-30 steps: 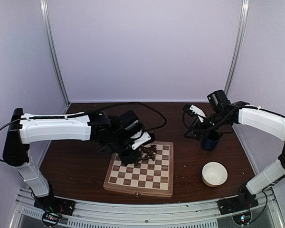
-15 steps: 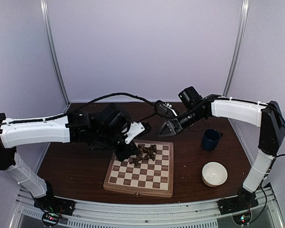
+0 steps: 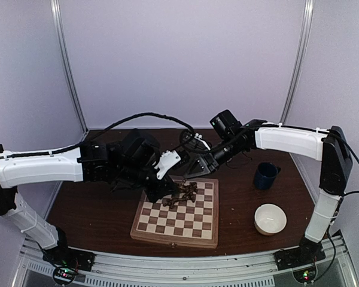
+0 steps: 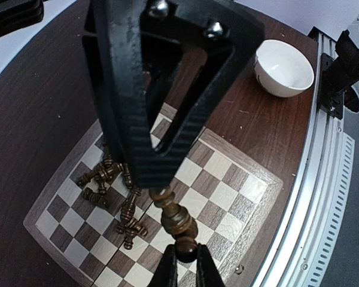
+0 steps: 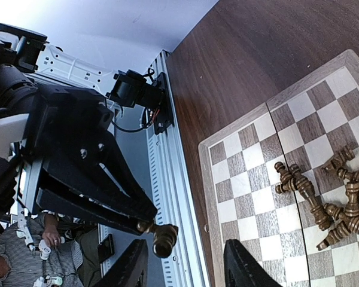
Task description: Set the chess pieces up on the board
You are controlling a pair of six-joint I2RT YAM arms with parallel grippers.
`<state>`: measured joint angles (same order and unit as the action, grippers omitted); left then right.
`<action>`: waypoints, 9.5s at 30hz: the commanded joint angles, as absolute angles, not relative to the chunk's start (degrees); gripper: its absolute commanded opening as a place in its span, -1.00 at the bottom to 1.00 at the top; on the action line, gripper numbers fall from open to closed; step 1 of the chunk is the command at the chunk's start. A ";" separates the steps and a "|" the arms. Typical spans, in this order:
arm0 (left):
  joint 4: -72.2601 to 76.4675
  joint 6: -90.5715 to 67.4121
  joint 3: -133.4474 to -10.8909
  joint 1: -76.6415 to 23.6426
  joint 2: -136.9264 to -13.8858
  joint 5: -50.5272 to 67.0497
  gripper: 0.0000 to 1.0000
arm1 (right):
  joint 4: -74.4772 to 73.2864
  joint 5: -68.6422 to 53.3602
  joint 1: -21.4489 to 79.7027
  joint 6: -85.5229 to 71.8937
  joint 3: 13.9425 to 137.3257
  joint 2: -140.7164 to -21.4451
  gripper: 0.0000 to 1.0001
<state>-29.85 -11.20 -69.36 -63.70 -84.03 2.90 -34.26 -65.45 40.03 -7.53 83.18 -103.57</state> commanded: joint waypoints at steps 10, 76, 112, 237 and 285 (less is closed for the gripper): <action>-27.26 -11.87 -69.65 -63.50 -83.13 3.69 -1.00 | -38.28 -65.88 41.65 -4.49 87.51 -105.12 -0.12; -53.86 -18.81 -64.78 -58.27 -90.09 0.99 -1.00 | -37.85 -38.50 30.46 21.43 66.15 -84.89 -0.21; -50.31 -19.41 -64.51 -56.62 -95.08 0.88 -0.70 | -37.53 -38.85 30.40 21.70 65.56 -84.57 -0.20; -2.29 -26.19 -45.76 -54.57 -72.08 18.30 -0.81 | -29.72 -69.78 47.66 -19.74 93.99 -115.44 -0.13; -2.27 -25.25 -43.81 -55.42 -68.17 15.04 -0.76 | -32.88 -66.65 50.19 -17.92 95.13 -117.50 -0.70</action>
